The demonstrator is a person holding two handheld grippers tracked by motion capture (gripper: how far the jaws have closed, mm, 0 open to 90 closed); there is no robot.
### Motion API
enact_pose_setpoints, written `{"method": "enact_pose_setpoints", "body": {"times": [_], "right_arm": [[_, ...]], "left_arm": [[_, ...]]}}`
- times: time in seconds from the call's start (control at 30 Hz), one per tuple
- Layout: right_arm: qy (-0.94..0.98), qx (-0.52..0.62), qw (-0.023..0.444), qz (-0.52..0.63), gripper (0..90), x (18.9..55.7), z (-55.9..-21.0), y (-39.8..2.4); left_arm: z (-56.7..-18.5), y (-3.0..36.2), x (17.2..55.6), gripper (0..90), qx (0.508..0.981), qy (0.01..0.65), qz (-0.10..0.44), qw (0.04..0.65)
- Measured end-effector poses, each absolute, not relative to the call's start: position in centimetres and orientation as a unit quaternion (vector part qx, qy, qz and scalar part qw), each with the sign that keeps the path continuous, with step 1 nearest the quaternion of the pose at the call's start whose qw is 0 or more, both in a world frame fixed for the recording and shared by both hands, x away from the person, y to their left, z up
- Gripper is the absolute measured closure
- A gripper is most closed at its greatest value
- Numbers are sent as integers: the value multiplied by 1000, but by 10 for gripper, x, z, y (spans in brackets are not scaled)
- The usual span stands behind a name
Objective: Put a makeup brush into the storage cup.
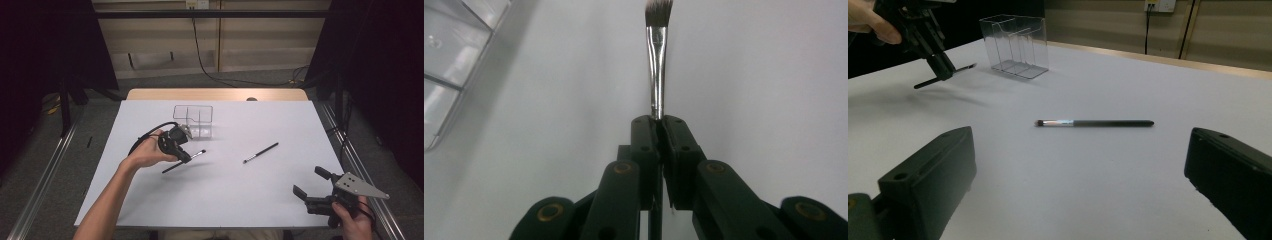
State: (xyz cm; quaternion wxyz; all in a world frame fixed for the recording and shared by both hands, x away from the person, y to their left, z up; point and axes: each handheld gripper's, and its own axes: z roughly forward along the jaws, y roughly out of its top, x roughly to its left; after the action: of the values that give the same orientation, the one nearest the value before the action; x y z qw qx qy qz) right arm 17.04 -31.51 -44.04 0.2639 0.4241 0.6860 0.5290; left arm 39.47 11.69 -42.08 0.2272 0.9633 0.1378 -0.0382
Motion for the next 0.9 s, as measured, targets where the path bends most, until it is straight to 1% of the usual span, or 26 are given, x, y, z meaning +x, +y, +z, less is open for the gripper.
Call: {"method": "enact_pose_setpoints", "body": {"times": [0.1,0.27,0.43,0.57,0.6,0.73,0.9], "right_arm": [[686,425,263,529,0,171,-440,-315],[686,424,263,529,0,170,-440,-315],[686,424,263,530,0,171,-440,-315],[685,425,263,531,0,171,-440,-315],[685,425,263,531,0,170,-440,-315],[684,425,263,531,0,170,-440,-315],[684,425,263,532,0,171,-440,-315]], "left_arm": [[-414,120,393,845,956,145,-35,251],[-412,129,393,845,940,170,-31,293],[-413,137,395,845,931,185,-30,313],[-412,142,395,844,926,185,-34,328],[-411,143,393,845,919,194,-37,340],[-407,148,390,845,910,197,-26,364],[-406,153,387,845,896,206,-25,392]]}}
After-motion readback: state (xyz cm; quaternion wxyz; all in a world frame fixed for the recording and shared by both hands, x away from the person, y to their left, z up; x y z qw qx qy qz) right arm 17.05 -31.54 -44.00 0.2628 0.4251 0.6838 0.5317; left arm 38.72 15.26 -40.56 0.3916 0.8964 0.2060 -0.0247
